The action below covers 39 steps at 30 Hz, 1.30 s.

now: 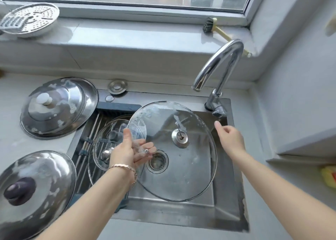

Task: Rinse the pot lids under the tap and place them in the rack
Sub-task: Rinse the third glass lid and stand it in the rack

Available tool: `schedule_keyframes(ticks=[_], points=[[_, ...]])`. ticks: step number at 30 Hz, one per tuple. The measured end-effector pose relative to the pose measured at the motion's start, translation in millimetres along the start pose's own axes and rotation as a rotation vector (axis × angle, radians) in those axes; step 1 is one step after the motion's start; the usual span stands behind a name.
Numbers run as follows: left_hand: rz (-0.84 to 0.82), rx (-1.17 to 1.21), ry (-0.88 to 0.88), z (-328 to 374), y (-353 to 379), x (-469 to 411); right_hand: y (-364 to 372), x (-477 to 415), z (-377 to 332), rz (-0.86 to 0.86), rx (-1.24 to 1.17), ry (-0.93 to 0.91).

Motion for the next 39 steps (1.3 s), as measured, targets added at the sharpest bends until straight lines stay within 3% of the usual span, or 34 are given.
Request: schedule_keyframes(ticks=[5,14,27,34,36,37,39], points=[[-0.008,-0.071,0.057,13.5,5.2,-7.4,16.2,-50.2,-17.3,-0.119,0.115,0.156],[-0.021,-0.086,0.054,21.1,16.2,-18.7,25.7,-74.4,-14.9,-0.076,0.180,0.270],[-0.069,-0.116,0.019,15.9,31.3,-21.2,19.8,-74.5,-2.5,-0.024,0.244,0.176],[-0.073,-0.132,0.008,15.8,33.1,-16.4,22.5,-63.5,-4.3,-0.012,0.206,0.261],[-0.073,-0.145,0.006,16.0,34.7,-14.6,28.0,-41.6,-25.5,0.075,0.315,0.148],[-0.076,-0.153,0.008,16.2,36.5,-13.3,36.1,-29.2,-41.9,0.093,0.354,-0.017],[-0.075,-0.173,0.028,16.3,40.5,-10.6,66.3,5.6,-76.3,-0.033,0.411,-0.389]])
Point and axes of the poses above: each hand's wrist, its own x-axis away from the middle knuckle, its own y-axis out of the palm, z = x × y, the point moved 6 cm from there along -x, towards the middle knuckle, and after that the axes turned 6 degrees about -z, right-handed, at the moved point
